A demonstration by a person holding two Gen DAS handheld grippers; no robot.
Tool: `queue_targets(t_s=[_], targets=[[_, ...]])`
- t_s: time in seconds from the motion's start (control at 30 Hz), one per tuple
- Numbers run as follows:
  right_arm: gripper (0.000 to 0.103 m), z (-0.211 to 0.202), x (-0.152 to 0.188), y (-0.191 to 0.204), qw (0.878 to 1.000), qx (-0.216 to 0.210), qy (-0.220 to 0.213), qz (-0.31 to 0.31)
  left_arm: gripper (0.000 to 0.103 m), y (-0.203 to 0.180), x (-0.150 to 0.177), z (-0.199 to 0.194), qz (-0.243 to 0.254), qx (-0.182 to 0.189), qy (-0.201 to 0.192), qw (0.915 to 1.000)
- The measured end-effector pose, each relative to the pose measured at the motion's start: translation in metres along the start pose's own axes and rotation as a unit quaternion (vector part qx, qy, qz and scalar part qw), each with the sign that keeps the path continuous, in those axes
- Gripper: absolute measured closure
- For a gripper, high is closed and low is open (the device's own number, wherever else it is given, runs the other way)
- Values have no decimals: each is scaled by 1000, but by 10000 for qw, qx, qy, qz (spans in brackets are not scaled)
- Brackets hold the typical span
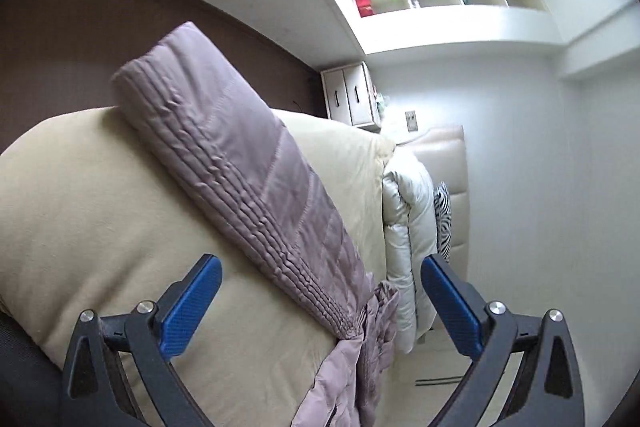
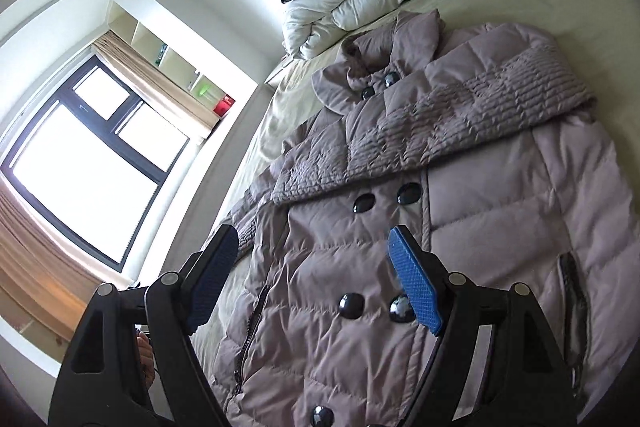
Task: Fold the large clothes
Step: 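Grasp the other sleeve cuff with the left gripper and lift it, then lay the held sleeve across the coat front with the left gripper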
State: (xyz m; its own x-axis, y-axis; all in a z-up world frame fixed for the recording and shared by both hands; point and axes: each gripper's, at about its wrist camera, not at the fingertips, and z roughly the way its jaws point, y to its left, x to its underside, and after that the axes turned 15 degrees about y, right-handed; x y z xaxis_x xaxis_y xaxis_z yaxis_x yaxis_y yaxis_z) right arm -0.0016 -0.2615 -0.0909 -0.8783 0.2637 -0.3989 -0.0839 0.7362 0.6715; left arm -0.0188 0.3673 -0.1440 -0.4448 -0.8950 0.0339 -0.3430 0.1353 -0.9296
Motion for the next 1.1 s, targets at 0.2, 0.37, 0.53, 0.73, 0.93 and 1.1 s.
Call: queue_targets(t_s=[0.2,0.37,0.53,0.73,0.93,1.1], targets=[[26,6,26,16,9999,23,74,105,2,38,-19,-2,-932,326,-262,9948],[26,-4,27,16,9999,104,69,108,2,48,-40,1,-1421,490,-468,9875],[26,-7,33,7,9996,92,46,282,3,52,-51,-6,-1808,739,-874,9768],[26,0,45,1,9992,127,182,337,45,56,-57,6,-1790,294,-899,9793],[26,-1,57,-8,9988,98,239,424,89,78,-67,15,-2011,299,-695,9767],[26,-8,61,-18,9986,111,191,485,90,48,-68,4,-1404,128,-692,9876]])
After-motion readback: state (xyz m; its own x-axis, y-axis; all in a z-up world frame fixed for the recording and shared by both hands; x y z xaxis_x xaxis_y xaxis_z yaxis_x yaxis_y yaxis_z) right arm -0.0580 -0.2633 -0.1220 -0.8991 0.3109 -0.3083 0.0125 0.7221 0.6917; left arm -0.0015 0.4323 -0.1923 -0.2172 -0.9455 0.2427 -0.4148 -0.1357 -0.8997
